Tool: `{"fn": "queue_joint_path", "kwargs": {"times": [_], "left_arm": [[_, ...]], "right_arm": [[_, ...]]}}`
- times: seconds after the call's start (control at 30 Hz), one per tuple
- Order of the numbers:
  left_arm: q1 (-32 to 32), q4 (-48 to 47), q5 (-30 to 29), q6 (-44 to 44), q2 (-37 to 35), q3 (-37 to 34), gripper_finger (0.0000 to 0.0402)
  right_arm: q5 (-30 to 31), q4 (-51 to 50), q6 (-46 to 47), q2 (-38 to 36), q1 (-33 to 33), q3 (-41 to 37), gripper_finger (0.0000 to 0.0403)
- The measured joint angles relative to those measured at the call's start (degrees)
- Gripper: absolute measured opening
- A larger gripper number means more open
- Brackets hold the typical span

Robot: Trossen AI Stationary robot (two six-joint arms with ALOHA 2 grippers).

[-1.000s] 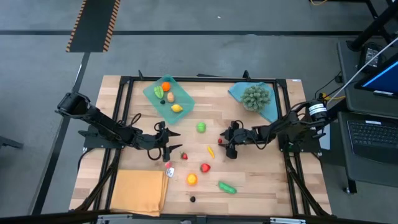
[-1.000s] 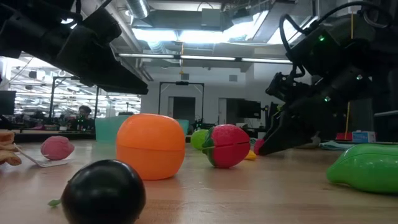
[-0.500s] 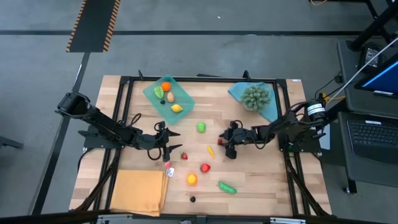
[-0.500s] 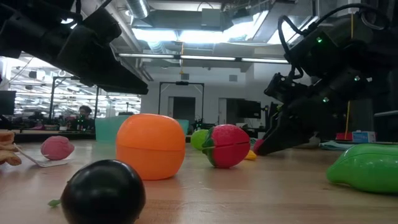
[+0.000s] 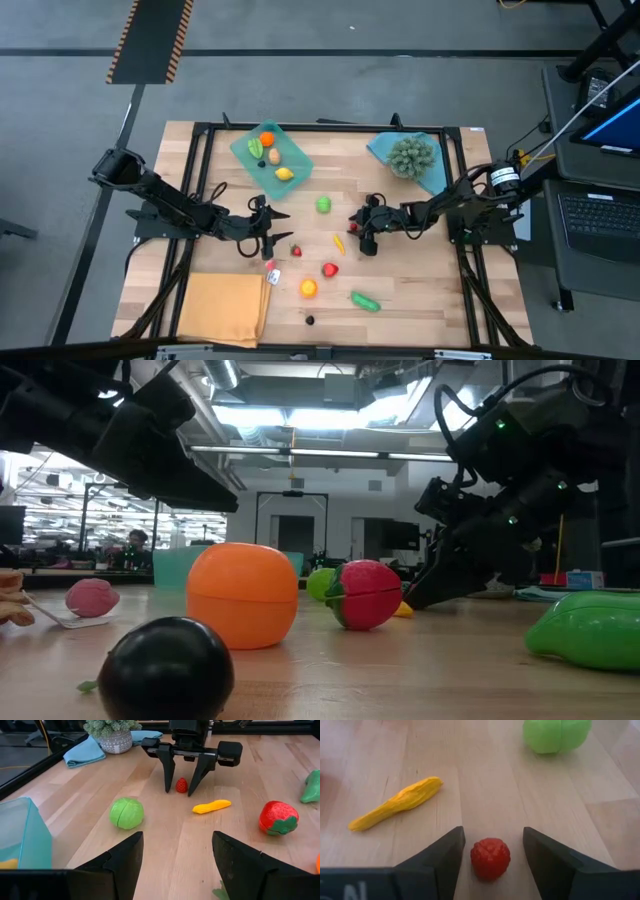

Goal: Pick and placing Produce into tupperware
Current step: Put the red raspberry into the blue bin

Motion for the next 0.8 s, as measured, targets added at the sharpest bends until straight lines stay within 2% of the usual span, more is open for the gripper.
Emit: {"fn": "queue_joint_path", "kwargs": {"times": [0.8], "left_arm": [[0.0,-0.1,0.0,0.0,0.0,0.0,0.0228]], "right_arm": [[-1.8,-2.5,0.9,-0.1,0.0,0.0,0.0210]]}}
